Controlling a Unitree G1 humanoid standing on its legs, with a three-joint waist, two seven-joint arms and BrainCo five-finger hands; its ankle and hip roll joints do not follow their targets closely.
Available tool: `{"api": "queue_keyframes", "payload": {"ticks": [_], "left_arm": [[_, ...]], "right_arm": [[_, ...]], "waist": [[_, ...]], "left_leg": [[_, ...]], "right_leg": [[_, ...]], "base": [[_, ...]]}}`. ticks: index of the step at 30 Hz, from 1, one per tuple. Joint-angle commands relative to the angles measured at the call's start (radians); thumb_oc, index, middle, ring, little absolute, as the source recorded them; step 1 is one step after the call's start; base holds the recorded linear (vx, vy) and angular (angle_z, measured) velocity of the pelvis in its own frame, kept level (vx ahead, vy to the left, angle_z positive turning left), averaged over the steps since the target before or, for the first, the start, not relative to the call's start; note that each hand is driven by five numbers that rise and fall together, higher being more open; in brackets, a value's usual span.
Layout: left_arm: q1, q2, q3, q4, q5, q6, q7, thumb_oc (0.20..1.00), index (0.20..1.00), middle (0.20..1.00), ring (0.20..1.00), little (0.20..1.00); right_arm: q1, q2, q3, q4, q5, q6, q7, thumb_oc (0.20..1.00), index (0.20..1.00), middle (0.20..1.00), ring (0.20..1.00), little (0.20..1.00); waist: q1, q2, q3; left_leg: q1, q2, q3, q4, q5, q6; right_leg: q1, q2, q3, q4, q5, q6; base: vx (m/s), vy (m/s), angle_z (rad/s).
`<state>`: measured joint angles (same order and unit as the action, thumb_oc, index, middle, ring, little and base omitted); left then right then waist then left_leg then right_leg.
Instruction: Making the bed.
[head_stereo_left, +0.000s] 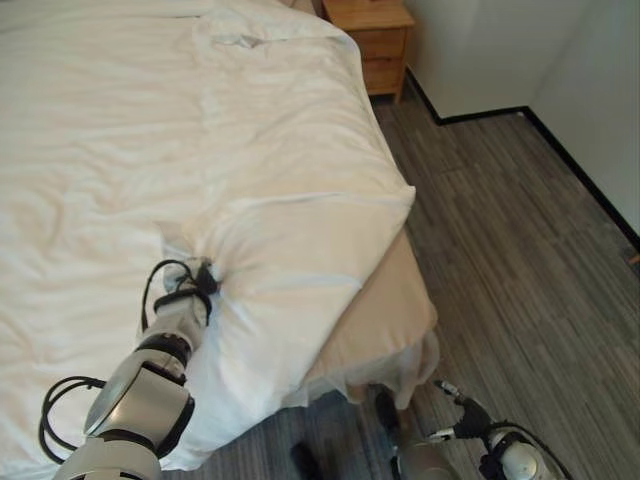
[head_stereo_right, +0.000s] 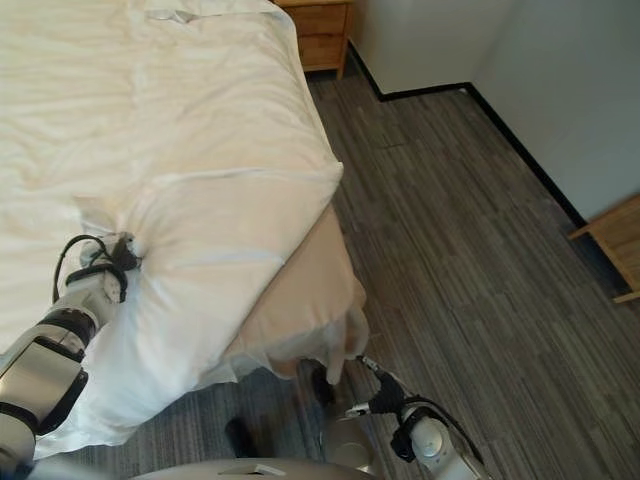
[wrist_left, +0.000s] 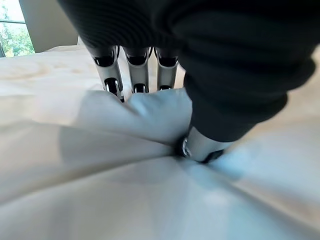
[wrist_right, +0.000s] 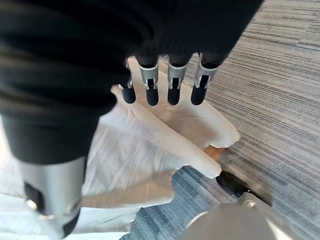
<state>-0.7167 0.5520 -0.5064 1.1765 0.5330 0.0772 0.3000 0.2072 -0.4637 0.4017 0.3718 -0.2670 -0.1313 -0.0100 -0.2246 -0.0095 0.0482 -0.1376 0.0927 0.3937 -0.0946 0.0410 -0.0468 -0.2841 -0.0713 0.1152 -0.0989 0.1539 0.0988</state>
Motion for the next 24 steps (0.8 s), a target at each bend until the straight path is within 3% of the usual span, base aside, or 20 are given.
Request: {"api": "queue_keyframes", "payload": {"ticks": [1,4,7,11,18,22,24], "left_arm": [[-0.092,-0.097,0.010,-0.093,-0.036,-0.066,-0.017,0.200,0.200,0.200,0.200,0.200],[-0.072,-0.163,0.003,-0.250,-0.118,-0.100,-0.024,0.200,0.200,0.200,0.200,0.200],[-0.023,-0.238,-0.057,-0.504,-0.162,-0.160,-0.073,0.200,0.200,0.200,0.200,0.200],[0.031,-0.312,-0.125,-0.685,-0.236,-0.204,-0.149,0.200,0.200,0.200,0.200,0.200],[0.080,-0.466,-0.302,-0.709,-0.348,-0.234,-0.312,0.200,0.200,0.200,0.200,0.200],[0.113,-0.519,-0.386,-0.703,-0.414,-0.238,-0.396,0.200,0.200,0.200,0.200,0.200],[0.168,-0.548,-0.446,-0.703,-0.521,-0.237,-0.460,0.200,0.200,0.200,0.200,0.200]], "right_arm": [[-0.025,-0.019,-0.009,-0.025,-0.009,-0.017,-0.019,1.000,1.000,1.000,1.000,1.000],[-0.039,-0.006,-0.005,0.013,-0.020,-0.007,-0.026,1.000,1.000,1.000,1.000,1.000],[-0.082,0.019,0.002,0.125,-0.053,0.019,-0.035,1.000,1.000,1.000,1.000,1.000],[-0.098,0.057,-0.005,0.257,-0.074,0.046,-0.051,1.000,1.000,1.000,1.000,1.000],[-0.167,0.148,-0.016,0.674,-0.067,0.102,-0.099,1.000,1.000,1.000,1.000,1.000],[-0.193,0.161,-0.035,0.806,-0.063,0.123,-0.120,1.000,1.000,1.000,1.000,1.000],[-0.197,0.153,-0.063,0.893,-0.054,0.140,-0.140,1.000,1.000,1.000,1.000,1.000]], "waist": [[-0.005,-0.002,0.059],[-0.003,0.003,0.052],[-0.004,0.011,0.039],[-0.019,0.018,0.016],[-0.082,0.046,-0.001],[-0.107,0.062,0.007],[-0.130,0.077,0.014]], "left_leg": [[0.016,0.072,-0.096,0.007,0.020,-0.048],[0.033,0.060,-0.101,0.007,0.018,-0.042],[0.070,0.041,-0.104,0.007,-0.006,-0.031],[0.109,0.020,-0.096,0.007,-0.028,-0.019],[0.205,-0.023,-0.029,0.007,-0.085,0.023],[0.236,-0.036,-0.002,0.007,-0.101,0.038],[0.270,-0.050,0.022,0.007,-0.118,0.053]], "right_leg": [[0.070,-0.051,-0.036,0.012,0.003,0.071],[0.091,-0.058,-0.038,0.012,0.004,0.073],[0.127,-0.071,-0.036,0.012,0.002,0.086],[0.156,-0.085,-0.016,0.012,0.012,0.100],[0.168,-0.086,0.115,0.012,0.052,0.116],[0.164,-0.078,0.165,0.018,0.059,0.118],[0.165,-0.070,0.206,0.021,0.053,0.117]], "base": [[0.00,0.000,0.00],[-0.02,0.005,0.10],[0.00,0.045,0.15],[0.01,0.065,-0.06],[0.00,0.055,-0.34],[0.01,0.037,-0.47],[0.03,0.039,-0.42]]}}
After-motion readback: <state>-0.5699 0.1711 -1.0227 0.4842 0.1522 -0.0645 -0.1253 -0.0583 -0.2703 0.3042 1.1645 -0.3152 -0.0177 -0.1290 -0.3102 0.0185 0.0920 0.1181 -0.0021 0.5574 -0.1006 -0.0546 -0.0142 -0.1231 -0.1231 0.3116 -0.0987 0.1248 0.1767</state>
